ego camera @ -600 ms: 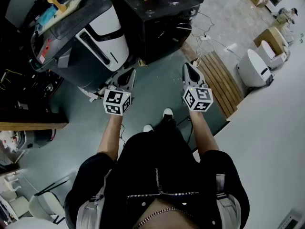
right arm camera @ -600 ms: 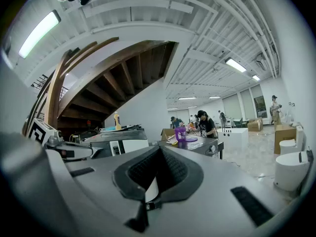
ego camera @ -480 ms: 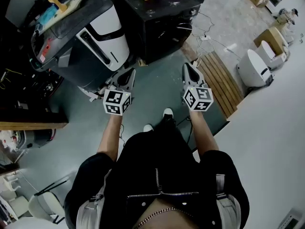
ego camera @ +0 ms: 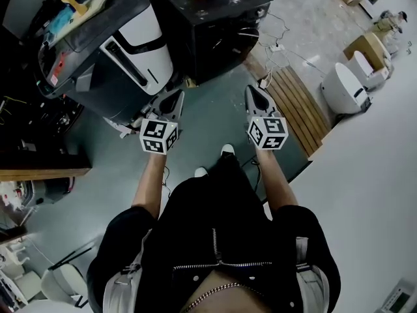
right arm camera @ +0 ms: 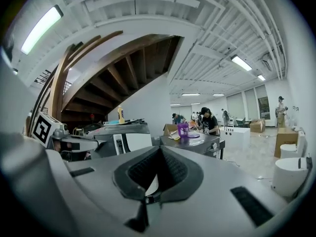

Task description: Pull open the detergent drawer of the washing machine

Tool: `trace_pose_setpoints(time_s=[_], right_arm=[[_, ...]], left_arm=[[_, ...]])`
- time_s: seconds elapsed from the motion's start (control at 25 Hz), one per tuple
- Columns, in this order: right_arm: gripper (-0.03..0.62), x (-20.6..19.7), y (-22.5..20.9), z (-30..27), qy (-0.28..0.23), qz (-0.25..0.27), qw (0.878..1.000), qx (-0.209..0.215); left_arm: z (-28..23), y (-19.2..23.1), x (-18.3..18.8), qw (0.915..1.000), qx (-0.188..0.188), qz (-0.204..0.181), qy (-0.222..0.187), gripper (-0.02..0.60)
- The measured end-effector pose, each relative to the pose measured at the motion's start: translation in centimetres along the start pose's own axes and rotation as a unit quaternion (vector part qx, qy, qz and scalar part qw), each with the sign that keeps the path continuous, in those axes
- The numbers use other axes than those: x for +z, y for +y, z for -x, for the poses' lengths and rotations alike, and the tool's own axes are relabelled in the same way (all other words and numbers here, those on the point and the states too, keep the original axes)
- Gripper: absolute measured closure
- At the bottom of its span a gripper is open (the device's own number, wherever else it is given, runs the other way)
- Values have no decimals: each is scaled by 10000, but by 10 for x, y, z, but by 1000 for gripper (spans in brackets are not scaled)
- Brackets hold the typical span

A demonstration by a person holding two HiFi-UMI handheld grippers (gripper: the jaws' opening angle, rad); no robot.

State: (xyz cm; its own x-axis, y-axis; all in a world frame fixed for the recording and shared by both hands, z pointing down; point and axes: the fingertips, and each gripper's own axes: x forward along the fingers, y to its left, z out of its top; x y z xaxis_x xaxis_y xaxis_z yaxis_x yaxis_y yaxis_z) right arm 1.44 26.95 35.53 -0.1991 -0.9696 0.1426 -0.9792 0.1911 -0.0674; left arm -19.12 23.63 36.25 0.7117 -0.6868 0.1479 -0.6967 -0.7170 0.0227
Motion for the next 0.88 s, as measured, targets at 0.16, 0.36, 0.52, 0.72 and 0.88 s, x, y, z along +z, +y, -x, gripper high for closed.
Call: trace_pose_setpoints(time_s=[0.16,0.36,0.52,0.72,0.88], right_arm=[[588,3,-3,2,-104,122,9999,55],[588,-4,-14,-16,-4,162,9998,153],[588,-2,-26,-48,-82,92,9995,294],[588,8,-61,-99,-40,-154,9991,381],[588,16,-90,-144,-84,-285,9988,391]], left_arm=[[-9,-2,-3,10000,-76,10,47,563],[-33,2,-6,9999,-120,31,117,563],[-64,18,-4,9999,-100,18,123,563],[-119,38,7,9998,-130,-35,159,563],[-163,55,17,9997,-96,-50,204,563]])
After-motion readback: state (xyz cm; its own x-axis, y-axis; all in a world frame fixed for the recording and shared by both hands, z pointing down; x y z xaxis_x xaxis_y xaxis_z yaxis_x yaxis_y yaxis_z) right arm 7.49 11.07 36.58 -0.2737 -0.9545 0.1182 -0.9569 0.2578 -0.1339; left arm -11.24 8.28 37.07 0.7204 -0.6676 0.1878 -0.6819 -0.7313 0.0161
